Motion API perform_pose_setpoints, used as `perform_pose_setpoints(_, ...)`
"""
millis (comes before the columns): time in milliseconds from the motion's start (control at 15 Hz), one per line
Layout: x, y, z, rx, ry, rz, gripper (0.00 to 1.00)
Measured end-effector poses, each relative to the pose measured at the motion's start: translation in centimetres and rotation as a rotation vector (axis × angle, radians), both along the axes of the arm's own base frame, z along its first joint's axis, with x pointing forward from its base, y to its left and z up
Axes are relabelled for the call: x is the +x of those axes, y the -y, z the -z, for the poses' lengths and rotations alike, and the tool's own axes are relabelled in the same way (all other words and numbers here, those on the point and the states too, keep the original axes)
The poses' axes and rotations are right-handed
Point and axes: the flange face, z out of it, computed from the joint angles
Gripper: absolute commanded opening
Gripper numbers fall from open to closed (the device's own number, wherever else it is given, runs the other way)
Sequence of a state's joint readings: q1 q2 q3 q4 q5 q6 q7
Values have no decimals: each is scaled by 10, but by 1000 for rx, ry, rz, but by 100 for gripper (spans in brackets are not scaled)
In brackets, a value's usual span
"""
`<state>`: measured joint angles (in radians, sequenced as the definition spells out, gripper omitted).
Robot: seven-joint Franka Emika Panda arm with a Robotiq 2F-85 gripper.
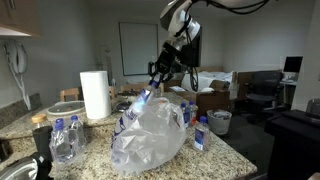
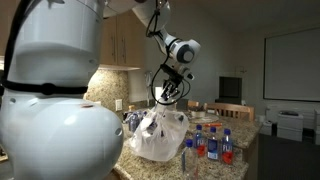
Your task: Place five empty water bottles inside the clear plastic bag
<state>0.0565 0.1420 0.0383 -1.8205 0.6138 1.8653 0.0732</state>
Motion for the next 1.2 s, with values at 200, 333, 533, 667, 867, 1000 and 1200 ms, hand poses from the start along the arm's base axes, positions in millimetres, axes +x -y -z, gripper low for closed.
perform_pose_setpoints(200, 14, -3, 32, 96, -28, 55, 14)
perform_pose_setpoints(333, 19, -11, 53, 130, -59, 75, 61)
perform_pose_setpoints(533, 22, -18, 77, 168, -101, 96, 79)
perform_pose_setpoints(667, 22, -17, 79, 191, -110, 114, 92)
perform_pose_setpoints(867, 22, -16, 70, 212, -97, 129, 100)
perform_pose_setpoints(1000, 20, -14, 56, 212, -70, 132, 100)
perform_pose_setpoints(1200, 7, -4, 24, 212, -8, 130, 100)
